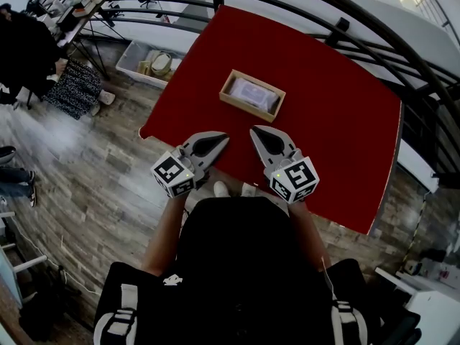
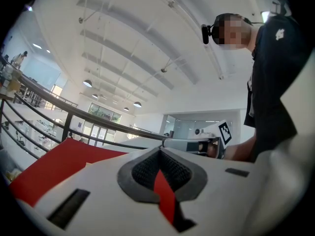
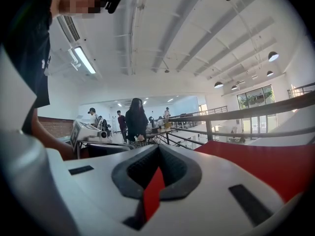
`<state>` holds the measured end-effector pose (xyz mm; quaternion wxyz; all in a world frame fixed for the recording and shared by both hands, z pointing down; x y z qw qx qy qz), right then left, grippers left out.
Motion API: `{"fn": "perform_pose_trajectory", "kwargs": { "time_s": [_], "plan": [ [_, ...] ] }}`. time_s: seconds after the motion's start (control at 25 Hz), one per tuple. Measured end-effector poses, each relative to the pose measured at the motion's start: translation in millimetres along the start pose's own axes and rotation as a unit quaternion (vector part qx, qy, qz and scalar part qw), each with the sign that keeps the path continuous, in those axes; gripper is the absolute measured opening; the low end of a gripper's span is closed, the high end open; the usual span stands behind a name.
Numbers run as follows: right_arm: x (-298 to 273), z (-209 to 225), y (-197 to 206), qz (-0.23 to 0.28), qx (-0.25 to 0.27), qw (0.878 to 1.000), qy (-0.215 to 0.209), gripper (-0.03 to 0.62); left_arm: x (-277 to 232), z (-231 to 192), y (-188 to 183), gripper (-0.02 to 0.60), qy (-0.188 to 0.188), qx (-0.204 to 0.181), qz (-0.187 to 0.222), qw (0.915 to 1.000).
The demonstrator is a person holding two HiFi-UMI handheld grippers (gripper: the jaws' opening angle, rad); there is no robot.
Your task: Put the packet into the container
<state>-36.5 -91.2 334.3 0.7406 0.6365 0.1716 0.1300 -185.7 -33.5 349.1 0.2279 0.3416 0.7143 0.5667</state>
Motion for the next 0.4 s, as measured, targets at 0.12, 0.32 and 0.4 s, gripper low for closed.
{"fn": "perform_pose_trajectory", "kwargs": {
  "time_s": [0.12, 0.32, 0.4],
  "plan": [
    [-0.8, 2.1, 0.2, 0.002, -0.004, 1.000, 0.003, 0.018, -1.5, 0.0, 2.7, 0.009, 0.001, 0.005, -0.001, 1.0000],
    [3.3, 5.8, 2.2, -0.003, -0.007, 1.000, 0.000, 0.018, -6.7, 4.5, 9.4, 0.009, 0.006, 0.012, -0.003, 0.9999],
    [4.9, 6.7, 3.2, -0.004, -0.009, 1.000, 0.000, 0.018, -8.3, 5.6, 10.1, 0.009, 0.007, 0.013, -0.002, 0.9999]
  ]
}}
Point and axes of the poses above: the fingertips, and each gripper's own axes: x backward along the fingers, z to its right, y out of its underside, the point moved 7 cm from there along x, backward along the fingers, and after that the axes turned 2 degrees about z, right-handed, at the moved point
